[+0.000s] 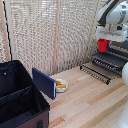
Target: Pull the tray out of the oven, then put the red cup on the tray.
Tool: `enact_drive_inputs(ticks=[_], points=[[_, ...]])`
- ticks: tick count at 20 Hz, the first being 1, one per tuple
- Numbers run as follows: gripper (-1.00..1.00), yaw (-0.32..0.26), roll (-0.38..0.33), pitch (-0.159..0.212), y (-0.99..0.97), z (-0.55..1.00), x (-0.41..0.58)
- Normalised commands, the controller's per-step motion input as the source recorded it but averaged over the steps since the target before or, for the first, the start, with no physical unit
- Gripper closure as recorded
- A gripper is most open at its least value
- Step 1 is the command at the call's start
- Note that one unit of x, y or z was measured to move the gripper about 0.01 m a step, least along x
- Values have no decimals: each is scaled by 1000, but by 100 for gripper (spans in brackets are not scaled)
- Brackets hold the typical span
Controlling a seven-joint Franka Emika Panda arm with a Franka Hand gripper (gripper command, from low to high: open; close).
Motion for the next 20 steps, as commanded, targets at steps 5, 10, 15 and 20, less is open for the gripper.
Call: enact_drive_inputs(ticks=[5,10,15,20], points=[[100,-117,60,-39,-593,-62,59],[100,-167,6,-22,-183,-99,82],[-100,-93,-2,-11,-42,-78,53],[-100,-81,-29,0,-11,-11,35]])
